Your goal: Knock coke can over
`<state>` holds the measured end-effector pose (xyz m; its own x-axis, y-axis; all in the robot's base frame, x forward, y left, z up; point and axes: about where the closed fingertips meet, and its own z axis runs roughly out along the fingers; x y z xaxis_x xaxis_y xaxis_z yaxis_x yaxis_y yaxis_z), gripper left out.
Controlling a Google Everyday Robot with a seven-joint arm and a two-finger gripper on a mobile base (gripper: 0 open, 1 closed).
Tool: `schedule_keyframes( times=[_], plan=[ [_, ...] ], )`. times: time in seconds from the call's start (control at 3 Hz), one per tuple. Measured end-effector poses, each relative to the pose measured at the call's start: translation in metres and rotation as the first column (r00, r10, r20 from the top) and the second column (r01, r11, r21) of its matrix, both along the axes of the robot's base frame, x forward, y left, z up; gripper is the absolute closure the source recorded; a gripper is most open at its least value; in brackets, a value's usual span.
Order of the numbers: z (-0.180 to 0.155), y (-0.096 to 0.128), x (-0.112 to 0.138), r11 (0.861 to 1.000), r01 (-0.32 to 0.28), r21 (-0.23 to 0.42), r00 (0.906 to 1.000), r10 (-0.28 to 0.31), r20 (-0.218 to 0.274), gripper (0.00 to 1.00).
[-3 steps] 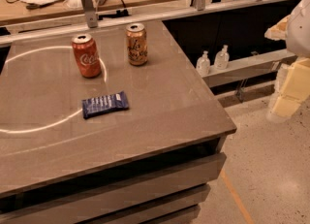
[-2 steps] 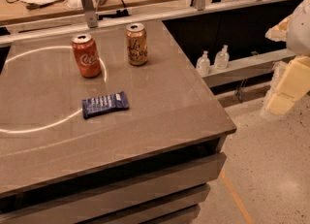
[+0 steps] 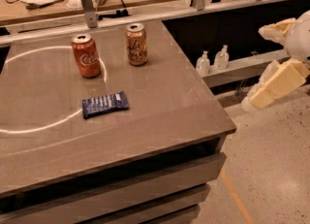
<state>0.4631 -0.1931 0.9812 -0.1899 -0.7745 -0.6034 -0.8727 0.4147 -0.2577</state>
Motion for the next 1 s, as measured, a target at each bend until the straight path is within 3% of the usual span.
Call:
schedule_keyframes(
  times=[0.33, 0.67, 1.0],
  plan=[
    [0.015, 0.03, 0.008, 0.984, -0.086, 0.155, 0.9919, 0.07, 0.106, 0.0],
    [0.02, 0.07, 0.011, 0.946, -0.165, 0.277, 0.9805, 0.127, 0.15, 0.0],
    [0.013, 0.097, 0.019, 0.916, -0.198, 0.349, 0.975, 0.147, 0.167, 0.0]
  ],
)
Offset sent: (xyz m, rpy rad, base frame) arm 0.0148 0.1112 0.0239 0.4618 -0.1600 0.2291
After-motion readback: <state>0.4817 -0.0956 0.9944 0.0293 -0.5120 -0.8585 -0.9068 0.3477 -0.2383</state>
